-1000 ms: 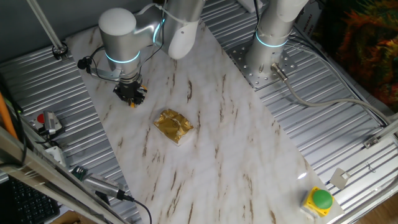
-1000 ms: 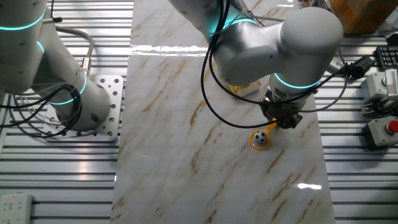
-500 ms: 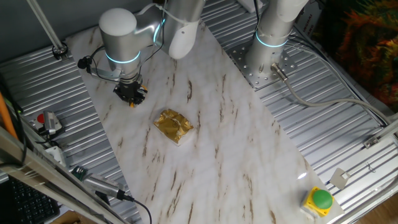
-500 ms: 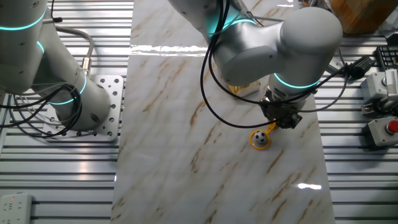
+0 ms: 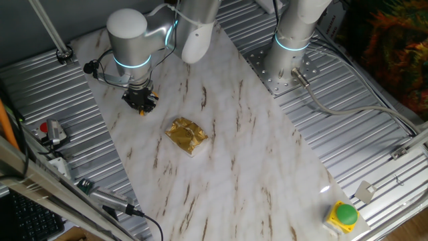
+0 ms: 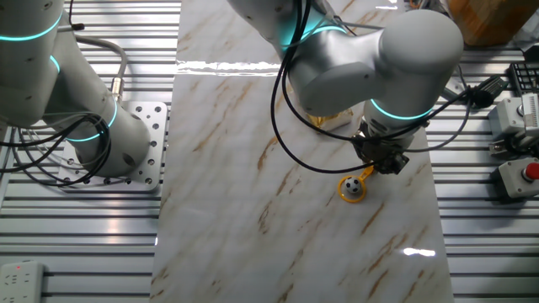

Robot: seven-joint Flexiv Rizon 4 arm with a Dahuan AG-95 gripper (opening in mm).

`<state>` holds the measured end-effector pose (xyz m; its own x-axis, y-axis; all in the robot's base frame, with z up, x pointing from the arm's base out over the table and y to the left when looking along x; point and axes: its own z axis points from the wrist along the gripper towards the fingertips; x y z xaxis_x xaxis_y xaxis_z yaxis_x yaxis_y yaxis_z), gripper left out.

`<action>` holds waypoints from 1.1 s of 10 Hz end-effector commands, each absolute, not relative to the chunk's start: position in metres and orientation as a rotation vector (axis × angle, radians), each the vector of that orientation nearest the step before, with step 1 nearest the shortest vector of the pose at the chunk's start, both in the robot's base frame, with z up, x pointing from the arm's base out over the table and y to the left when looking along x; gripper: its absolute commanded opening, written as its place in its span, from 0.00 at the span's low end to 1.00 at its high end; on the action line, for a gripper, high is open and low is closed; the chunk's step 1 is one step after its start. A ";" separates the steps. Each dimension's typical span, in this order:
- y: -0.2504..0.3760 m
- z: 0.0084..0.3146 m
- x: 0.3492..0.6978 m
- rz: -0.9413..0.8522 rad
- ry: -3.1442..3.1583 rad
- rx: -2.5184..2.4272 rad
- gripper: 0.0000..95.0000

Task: Remove the bubble ring from the ball

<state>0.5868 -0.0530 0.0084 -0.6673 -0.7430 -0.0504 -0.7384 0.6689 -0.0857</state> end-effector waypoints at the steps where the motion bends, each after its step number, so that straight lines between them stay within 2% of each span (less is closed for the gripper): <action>1: -0.053 0.008 0.587 -0.087 2.797 -1.242 0.00; 11: -0.053 0.013 0.588 -0.087 2.809 -1.233 0.00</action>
